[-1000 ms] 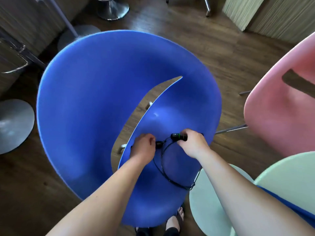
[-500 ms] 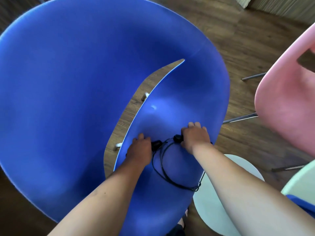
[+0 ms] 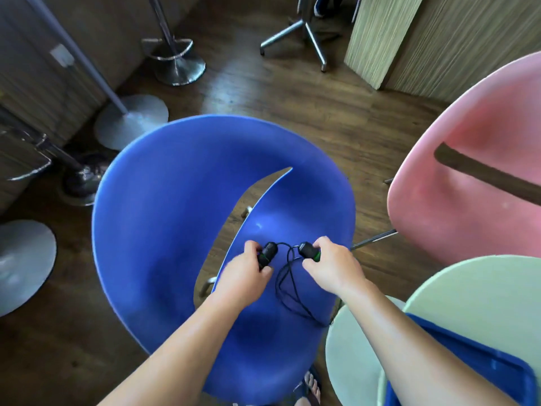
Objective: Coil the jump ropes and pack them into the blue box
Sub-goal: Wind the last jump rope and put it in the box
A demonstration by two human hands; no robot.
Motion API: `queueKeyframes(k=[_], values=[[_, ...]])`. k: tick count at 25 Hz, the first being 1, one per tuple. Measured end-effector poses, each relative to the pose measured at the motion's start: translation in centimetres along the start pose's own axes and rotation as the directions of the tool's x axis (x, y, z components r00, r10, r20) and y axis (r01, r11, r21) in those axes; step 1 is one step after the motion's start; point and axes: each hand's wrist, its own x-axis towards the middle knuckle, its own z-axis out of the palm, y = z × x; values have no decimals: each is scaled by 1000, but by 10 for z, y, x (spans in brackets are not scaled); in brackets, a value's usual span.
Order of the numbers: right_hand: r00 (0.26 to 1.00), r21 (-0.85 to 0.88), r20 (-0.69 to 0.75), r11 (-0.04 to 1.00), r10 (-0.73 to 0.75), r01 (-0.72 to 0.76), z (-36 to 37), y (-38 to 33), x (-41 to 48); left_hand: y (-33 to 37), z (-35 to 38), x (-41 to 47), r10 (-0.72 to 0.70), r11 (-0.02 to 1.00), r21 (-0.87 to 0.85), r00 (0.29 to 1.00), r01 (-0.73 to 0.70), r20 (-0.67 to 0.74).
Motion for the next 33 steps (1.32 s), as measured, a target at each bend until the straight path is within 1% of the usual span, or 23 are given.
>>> queueKeyframes(k=[1, 2, 3, 4, 5, 6, 8, 9, 10, 13, 16, 17, 19, 21, 22, 23, 24, 25, 26, 28, 30, 31, 33], values=[[999, 139, 28, 990, 32, -36, -9, -2, -18, 11, -9, -18, -25, 994, -109, 999, 28, 22], [994, 333, 85, 938, 68, -93, -16, -4, -37, 23, -18, -36, -45, 970, -235, 998, 54, 42], [985, 531, 148, 834, 85, -152, -22, -7, -58, 37, -27, -58, -61, 932, -354, 997, 77, 56], [974, 676, 211, 707, 82, -206, -25, -9, -78, 47, -32, -79, -72, 882, -461, 995, 93, 63], [969, 766, 241, 601, 59, -227, -30, -11, -99, 57, -36, -100, -73, 827, -555, 995, 96, 64], [967, 816, 252, 528, 42, -235, -33, -15, -118, 63, -37, -118, -64, 762, -640, 996, 92, 67], [970, 886, 239, 401, 39, -234, -35, -21, -152, 72, -39, -151, -33, 627, -775, 997, 79, 75], [974, 907, 221, 357, 45, -223, -33, -24, -166, 74, -38, -166, -18, 580, -811, 997, 71, 74], [980, 914, 187, 356, 63, -197, -31, -27, -180, 76, -39, -183, -3, 554, -831, 998, 57, 66], [989, 897, 70, 427, 127, -118, -23, -38, -219, 75, -37, -226, 23, 486, -873, 997, 48, 68], [994, 903, 12, 425, 110, -57, -18, -47, -261, 62, -34, -256, -14, 468, -883, 999, 48, 47], [996, 919, -12, 394, 90, -24, -19, -49, -281, 57, -36, -269, 7, 460, -887, 999, 42, 51], [1000, 954, -14, 300, 5, 12, -22, -46, -308, 52, -40, -284, 107, 455, -891, 993, -12, 41], [998, 975, -13, 220, -55, 25, -27, -43, -345, 43, -48, -305, 241, 483, -869, 970, -106, 15], [998, 980, -14, 198, -67, 27, -29, -41, -361, 37, -50, -311, 285, 507, -846, 958, -165, -16], [997, 978, -18, 204, -70, 31, -30, -37, -377, 31, -52, -314, 338, 539, -806, 939, -245, -60], [997, 974, -21, 222, -79, 38, -32, -34, -393, 27, -54, -314, 402, 563, -756, 910, -335, -104], [996, 971, -26, 235, -91, 47, -35, -30, -409, 26, -59, -314, 484, 591, -680, 865, -435, -133], [993, 971, -27, 232, -114, 53, -37, -26, -423, 28, -64, -313, 591, 592, -594, 795, -545, -141], [984, 976, -15, 213, -180, 54, -41, -17, -450, 38, -74, -314, 788, 534, -392, 609, -749, -90], [974, 977, 5, 208, -228, 43, -43, -4, -472, 55, -78, -323, 903, 419, -223, 431, -880, -3], [971, 976, 10, 212, -241, 43, -44, 5, -481, 64, -79, -331, 922, 388, -196, 383, -901, 62], [969, 973, 4, 226, -249, 54, -45, 26, -499, 80, -75, -353, 899, 426, -255, 376, -868, 225]])
